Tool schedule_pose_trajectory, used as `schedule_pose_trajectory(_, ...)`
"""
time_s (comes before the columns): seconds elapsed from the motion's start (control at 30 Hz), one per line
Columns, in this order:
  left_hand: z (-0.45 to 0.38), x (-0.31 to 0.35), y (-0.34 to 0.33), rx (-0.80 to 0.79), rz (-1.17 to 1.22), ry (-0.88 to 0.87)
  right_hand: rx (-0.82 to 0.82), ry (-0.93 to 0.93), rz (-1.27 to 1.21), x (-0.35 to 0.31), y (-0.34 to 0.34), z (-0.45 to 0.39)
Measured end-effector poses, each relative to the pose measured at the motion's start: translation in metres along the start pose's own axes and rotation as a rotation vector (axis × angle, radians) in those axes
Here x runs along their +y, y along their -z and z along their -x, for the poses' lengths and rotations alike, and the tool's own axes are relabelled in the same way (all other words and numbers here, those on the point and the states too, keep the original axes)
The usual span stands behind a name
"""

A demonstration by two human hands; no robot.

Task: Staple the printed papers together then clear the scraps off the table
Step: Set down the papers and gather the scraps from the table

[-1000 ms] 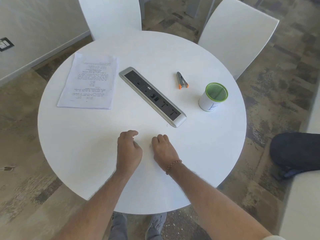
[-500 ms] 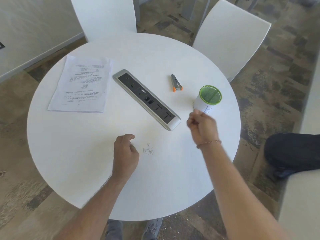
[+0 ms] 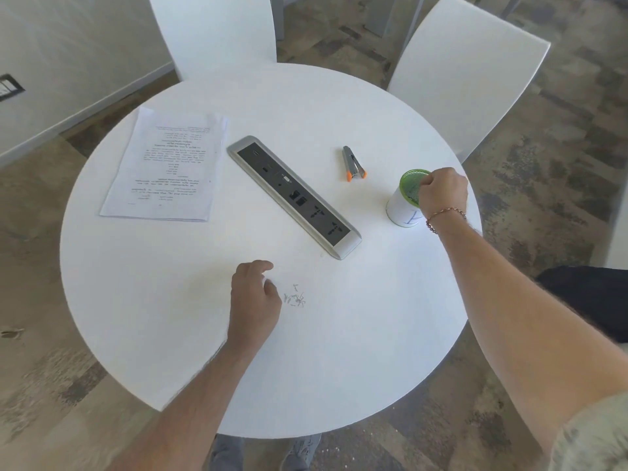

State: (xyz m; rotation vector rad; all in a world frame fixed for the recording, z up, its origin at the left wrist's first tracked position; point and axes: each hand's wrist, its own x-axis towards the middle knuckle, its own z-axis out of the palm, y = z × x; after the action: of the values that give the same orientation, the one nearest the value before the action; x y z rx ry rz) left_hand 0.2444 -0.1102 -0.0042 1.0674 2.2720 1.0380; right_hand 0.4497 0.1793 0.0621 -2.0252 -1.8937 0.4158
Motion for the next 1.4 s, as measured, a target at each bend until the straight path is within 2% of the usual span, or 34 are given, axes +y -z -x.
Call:
schedule_pose_trajectory(0.53, 0.001, -0.005, 0.001, -0.015, 0.012, 0.009, 0.041, 0.077, 0.021, -0.004, 0.007, 0.006)
schedule_pose_trajectory(0.63, 0.003, -0.006, 0.001, -0.019, 0.015, 0.021, 0.170, 0.172, -0.015, -0.008, 0.009, 0.020)
schedule_pose_trajectory(0.7, 0.004, -0.006, 0.000, -0.030, 0.021, 0.037, 0.222, 0.309, -0.103, -0.013, 0.000, 0.049)
schedule_pose_trajectory(0.77, 0.006, -0.006, -0.002, -0.049, 0.025, 0.060, 0.160, 0.485, -0.170, -0.016, -0.023, 0.095)
schedule_pose_trajectory(0.87, 0.009, -0.003, -0.005, -0.070, 0.031, 0.070, -0.046, 0.662, -0.159, -0.016, -0.063, 0.167)
schedule_pose_trajectory(0.93, 0.009, 0.000, -0.006, -0.068, 0.032, 0.071, -0.192, 0.615, -0.166, -0.016, -0.079, 0.197)
schedule_pose_trajectory(1.03, 0.011, 0.000, -0.005, -0.058, 0.025, 0.080, -0.320, 0.415, -0.185, -0.018, -0.089, 0.216)
schedule_pose_trajectory(1.2, 0.013, -0.008, -0.002, -0.034, 0.023, 0.093, -0.329, 0.384, -0.206, -0.024, -0.089, 0.220)
schedule_pose_trajectory(1.4, 0.013, -0.007, -0.004, -0.075, 0.039, 0.110, -0.332, 0.508, -0.117, -0.026, -0.086, 0.235)
